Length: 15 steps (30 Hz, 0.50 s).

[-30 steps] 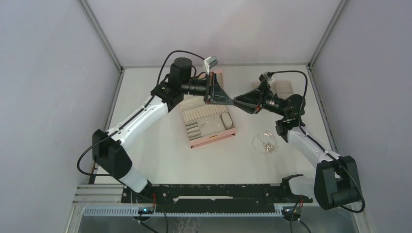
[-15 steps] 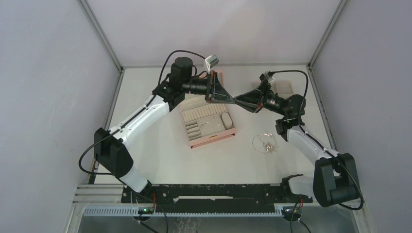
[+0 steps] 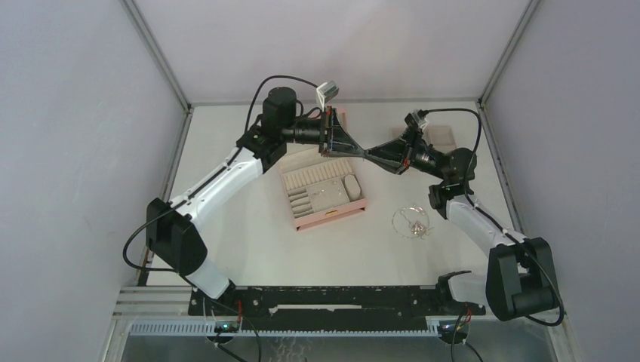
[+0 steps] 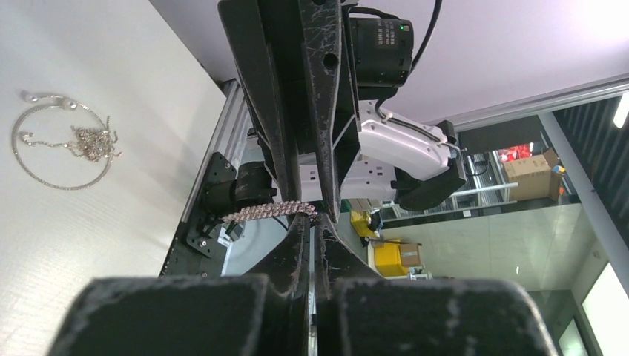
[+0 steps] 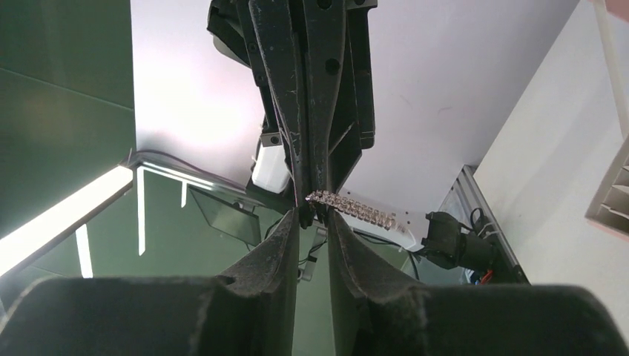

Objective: Organize the mixed jewelry
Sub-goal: Pick up the jewelry from the center of the board.

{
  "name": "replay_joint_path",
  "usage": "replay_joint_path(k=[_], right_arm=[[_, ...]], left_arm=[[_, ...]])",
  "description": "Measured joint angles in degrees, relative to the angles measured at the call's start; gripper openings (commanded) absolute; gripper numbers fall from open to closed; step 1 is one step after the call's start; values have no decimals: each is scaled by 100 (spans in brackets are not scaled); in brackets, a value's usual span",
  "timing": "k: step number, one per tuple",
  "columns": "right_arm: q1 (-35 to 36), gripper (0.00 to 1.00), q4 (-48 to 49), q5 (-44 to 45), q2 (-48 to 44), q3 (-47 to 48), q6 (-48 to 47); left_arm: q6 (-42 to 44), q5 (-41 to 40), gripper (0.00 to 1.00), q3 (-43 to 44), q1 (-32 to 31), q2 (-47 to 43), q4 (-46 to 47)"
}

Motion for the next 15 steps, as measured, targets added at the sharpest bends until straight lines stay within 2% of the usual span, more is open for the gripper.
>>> replay_joint_path(k=[15], right_arm=[[-46, 21, 557, -22, 190, -28, 396]], left_arm=[[-466, 192, 0, -313, 37, 0, 911]])
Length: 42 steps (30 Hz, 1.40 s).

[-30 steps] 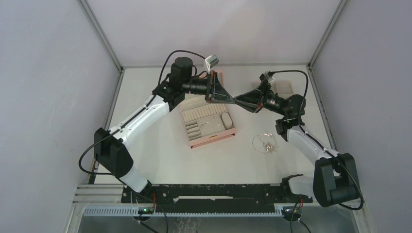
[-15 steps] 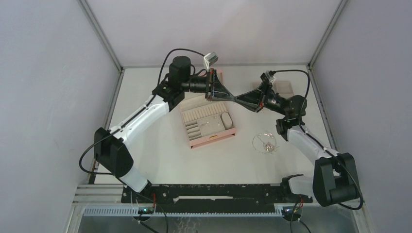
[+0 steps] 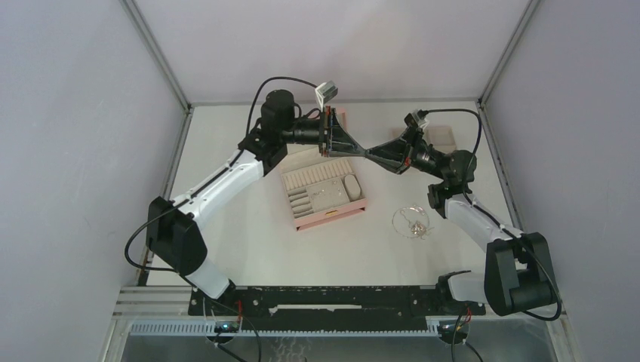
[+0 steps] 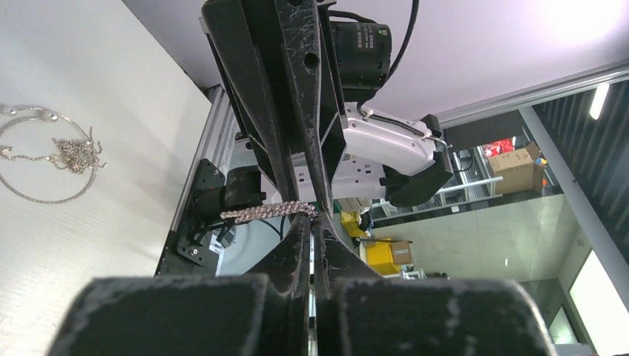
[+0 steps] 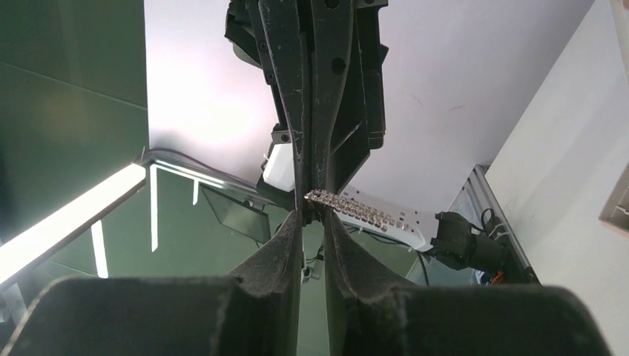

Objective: Organize the mixed jewelry
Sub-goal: Pick up the jewelry from the center of the board.

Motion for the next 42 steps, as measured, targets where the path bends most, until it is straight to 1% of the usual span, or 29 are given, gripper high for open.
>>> replay_joint_path(k=[8, 15, 17, 24, 42], right_arm=[[-90, 23, 166, 33, 31, -122, 179], [-87, 31, 275, 33, 46, -122, 245], [-90, 31, 278, 35, 48, -122, 254], [-90, 31, 376, 57, 125, -122, 308], [-87, 27, 664, 127, 269, -120, 542]], left_arm=[[-74, 7, 0, -57, 0, 0, 98], [-101, 7, 0, -57, 0, 0, 170], [-120, 7, 0, -57, 0, 0, 188], [-122, 7, 0, -61, 0, 0, 234], [-125, 7, 0, -61, 0, 0, 236]])
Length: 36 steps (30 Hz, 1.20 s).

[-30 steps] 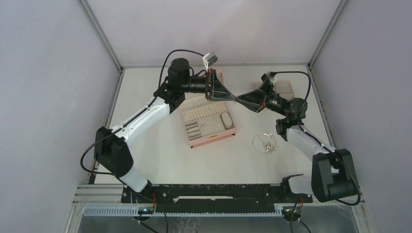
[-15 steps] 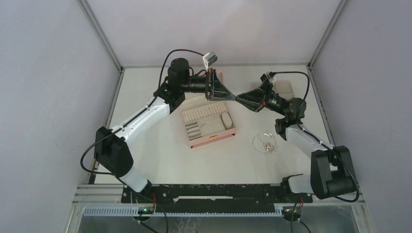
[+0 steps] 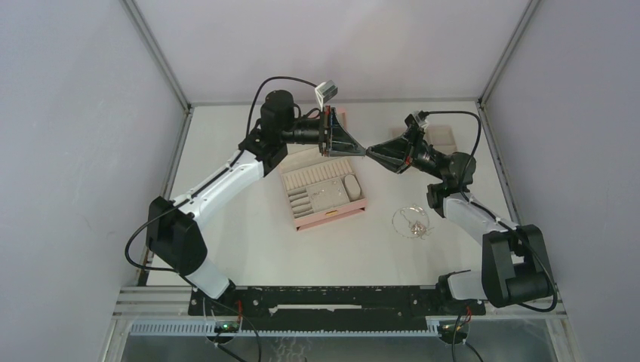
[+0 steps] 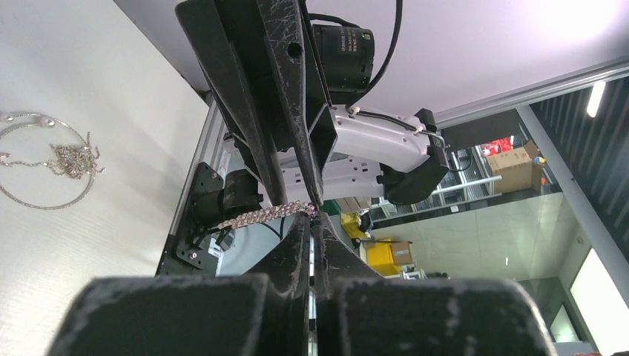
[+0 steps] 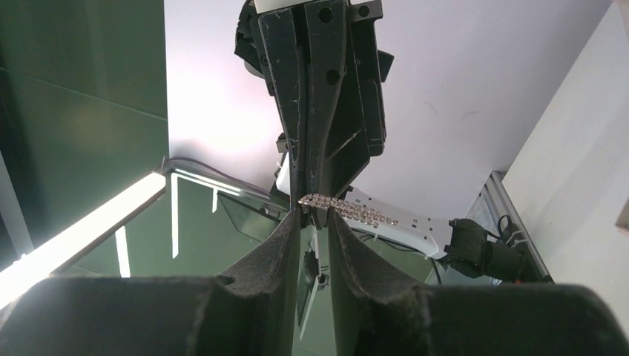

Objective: Organize the mixed jewelry
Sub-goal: Pick up the jewelry from the center of the board.

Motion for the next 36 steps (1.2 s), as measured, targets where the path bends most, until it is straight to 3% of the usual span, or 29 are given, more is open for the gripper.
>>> replay_joint_path(k=[36], right_arm=[[39, 19, 120, -76, 151, 96, 149]], left_arm=[[-11, 2, 0, 0, 0, 61, 2]])
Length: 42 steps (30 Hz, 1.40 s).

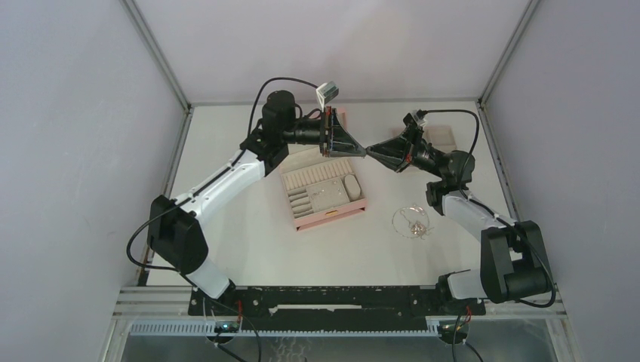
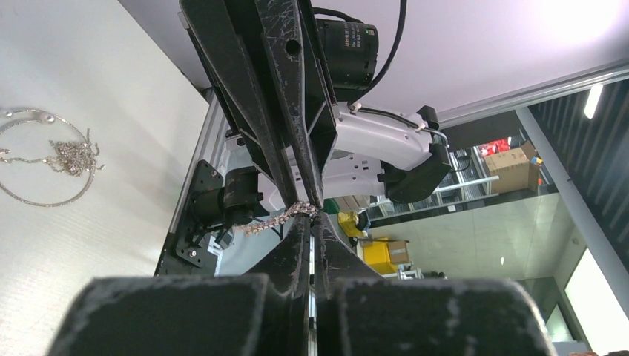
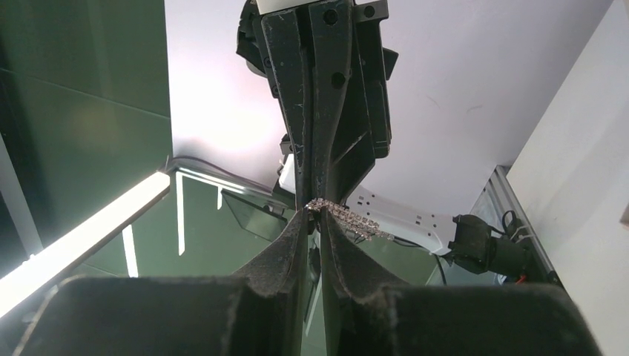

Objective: Organize the mixed jewelry
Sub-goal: Pick up the jewelry from the center of the board.

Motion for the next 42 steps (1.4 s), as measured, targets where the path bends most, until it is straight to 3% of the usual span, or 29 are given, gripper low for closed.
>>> replay_joint_path(k=[14, 20, 26, 33, 42], right_arm=[[28, 22, 7, -109, 2, 0, 52], [31, 16, 9, -155, 2, 0, 66], [31, 0, 9, -168, 2, 0, 66], [24, 0, 11, -168, 2, 0, 63], [20, 0, 81, -190, 2, 0, 57]], left_arm=[[-44, 7, 0, 0, 0, 11, 2], [-48, 2, 0, -2, 0, 11, 4], [-94, 4, 0, -2, 0, 11, 37], [-98, 9, 0, -2, 0, 11, 39], [-96, 22, 25, 0, 0, 11, 37]])
